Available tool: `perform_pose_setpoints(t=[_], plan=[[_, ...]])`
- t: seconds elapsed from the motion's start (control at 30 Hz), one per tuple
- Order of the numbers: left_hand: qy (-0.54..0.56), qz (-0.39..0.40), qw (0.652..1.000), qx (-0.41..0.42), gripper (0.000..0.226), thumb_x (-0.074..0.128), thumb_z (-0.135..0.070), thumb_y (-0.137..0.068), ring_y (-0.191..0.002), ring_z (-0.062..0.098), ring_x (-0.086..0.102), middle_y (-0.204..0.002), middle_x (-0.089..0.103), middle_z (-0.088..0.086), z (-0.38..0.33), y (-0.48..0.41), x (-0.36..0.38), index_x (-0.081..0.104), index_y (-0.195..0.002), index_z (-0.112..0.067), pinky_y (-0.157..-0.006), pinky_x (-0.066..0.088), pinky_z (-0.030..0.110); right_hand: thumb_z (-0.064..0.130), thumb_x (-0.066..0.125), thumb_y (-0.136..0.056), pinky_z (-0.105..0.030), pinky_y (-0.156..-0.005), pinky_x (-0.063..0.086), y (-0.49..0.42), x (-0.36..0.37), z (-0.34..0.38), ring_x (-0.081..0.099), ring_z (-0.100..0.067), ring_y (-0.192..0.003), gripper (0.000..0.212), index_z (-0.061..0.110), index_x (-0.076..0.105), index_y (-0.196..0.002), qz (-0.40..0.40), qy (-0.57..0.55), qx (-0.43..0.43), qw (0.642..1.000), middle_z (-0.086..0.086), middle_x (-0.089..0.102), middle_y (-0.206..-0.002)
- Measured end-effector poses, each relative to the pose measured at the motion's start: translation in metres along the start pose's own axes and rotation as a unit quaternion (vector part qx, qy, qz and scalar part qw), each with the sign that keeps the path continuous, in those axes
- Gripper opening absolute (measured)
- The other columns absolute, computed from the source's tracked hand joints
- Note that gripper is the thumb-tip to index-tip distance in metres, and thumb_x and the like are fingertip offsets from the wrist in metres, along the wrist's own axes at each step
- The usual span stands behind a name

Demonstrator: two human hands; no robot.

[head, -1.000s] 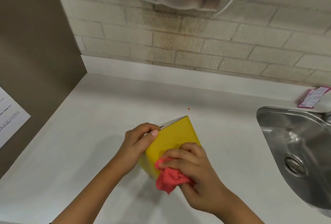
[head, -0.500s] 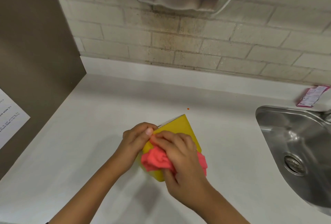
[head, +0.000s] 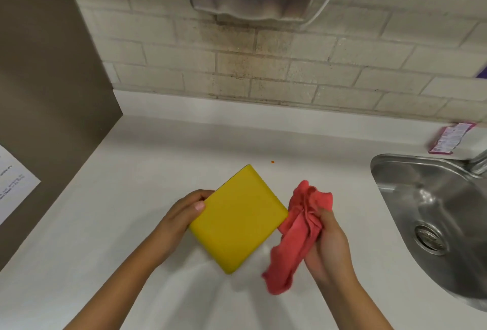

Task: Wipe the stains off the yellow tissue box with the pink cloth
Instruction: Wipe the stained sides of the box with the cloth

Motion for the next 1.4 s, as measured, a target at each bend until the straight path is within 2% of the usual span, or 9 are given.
perform_pose_setpoints(t=[0.23,0.4,0.53,0.63,0.8,0.93,1.07,1.27,1.4], plan=[[-0.007,0.093,0.990,-0.111,0.063,0.061,-0.037,-0.049,-0.097,0.003,0.067,-0.103,0.072,-0.023,0.003,0.026,-0.015,0.055,-0.111,-0.030,-0.072,0.054,0.015,0.026,0.061,-0.074,-0.040,-0.086,0.056,0.015,0.016,-0.020,0.067,-0.017,-0.105,0.051,0.003,0.062,-0.119,0.021,-0.082,0.078,0.993,-0.008,0.067,-0.121],[-0.062,-0.008,0.980,-0.187,0.067,0.055,-0.088,-0.044,-0.097,0.008,0.062,-0.104,0.065,-0.017,-0.005,0.033,-0.019,0.057,-0.095,-0.045,-0.085,0.045,0.028,0.023,0.085,-0.062,-0.038,-0.078,0.059,0.025,0.024,-0.031,0.064,-0.019,-0.111,0.059,0.010,0.061,-0.114,0.067,-0.045,0.114,0.990,-0.009,0.065,-0.125],[-0.141,-0.105,0.962,-0.208,0.045,0.032,-0.080,-0.054,-0.072,-0.001,0.052,-0.075,0.055,-0.022,0.002,0.034,-0.021,0.054,-0.069,-0.044,-0.060,0.039,0.020,0.033,0.083,-0.068,-0.029,-0.082,0.057,0.036,0.031,-0.022,0.068,-0.018,-0.104,0.034,0.026,0.069,-0.098,0.094,0.124,0.046,0.987,0.001,0.073,-0.109],[-0.124,-0.158,0.957,-0.209,0.053,0.042,-0.091,-0.054,-0.067,-0.004,0.058,-0.059,0.067,-0.021,0.014,0.044,-0.031,0.064,-0.060,-0.043,-0.057,0.038,0.017,0.027,0.054,-0.086,-0.009,-0.071,0.049,0.039,0.044,0.009,0.065,0.001,-0.084,0.010,0.036,0.059,-0.087,0.092,0.470,-0.159,0.863,0.025,0.069,-0.091],[-0.082,-0.193,0.960,-0.187,0.051,0.046,-0.082,-0.058,-0.074,0.005,0.063,-0.061,0.070,-0.027,0.024,0.048,-0.042,0.068,-0.067,-0.037,-0.059,0.042,0.020,0.028,0.033,-0.086,-0.013,-0.100,0.037,0.051,0.079,0.060,0.049,-0.007,-0.123,0.036,0.055,0.045,-0.106,0.126,0.666,-0.350,0.647,0.018,0.057,-0.125],[-0.065,-0.182,0.965,-0.176,0.059,0.050,-0.088,-0.048,-0.079,0.008,0.067,-0.067,0.073,-0.017,0.027,0.049,-0.045,0.068,-0.073,-0.038,-0.062,0.045,0.021,0.035,0.031,-0.083,-0.007,-0.045,0.047,0.055,0.088,0.099,0.066,-0.001,-0.059,0.025,0.054,0.045,-0.091,0.063,0.664,-0.374,0.644,0.023,0.066,-0.084],[-0.074,-0.159,0.970,-0.170,0.092,0.043,-0.098,-0.018,-0.085,0.008,0.064,-0.085,0.071,-0.011,0.029,0.046,-0.047,0.065,-0.083,-0.038,-0.065,0.044,0.021,0.034,0.031,-0.090,-0.014,-0.036,0.033,0.045,0.097,0.124,0.060,0.000,-0.049,0.019,0.051,0.039,-0.088,-0.004,0.717,-0.389,0.578,0.013,0.059,-0.054],[-0.082,-0.143,0.971,-0.172,0.089,0.046,-0.098,-0.020,-0.081,0.003,0.066,-0.077,0.075,-0.016,0.034,0.043,-0.047,0.068,-0.083,-0.039,-0.066,0.045,0.019,0.018,0.039,-0.101,-0.002,-0.058,0.040,0.018,0.086,0.117,0.055,0.015,-0.066,0.025,0.036,0.048,-0.085,0.003,0.646,-0.359,0.674,0.036,0.060,-0.072],[-0.082,-0.130,0.973,-0.174,0.079,0.047,-0.097,-0.026,-0.077,-0.002,0.069,-0.083,0.074,-0.023,0.039,0.043,-0.048,0.071,-0.079,-0.043,-0.068,0.045,0.020,0.028,0.043,-0.096,-0.006,-0.070,0.044,0.000,0.092,0.088,0.059,0.011,-0.075,0.015,0.036,0.054,-0.093,0.026,0.555,-0.332,0.763,0.021,0.065,-0.082]])
Point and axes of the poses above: each hand's wrist, its own y-axis away from the middle knuckle, its own x-axis out of the palm, z = x × y, the point moved 6 cm from there along -y, towards the middle knuckle
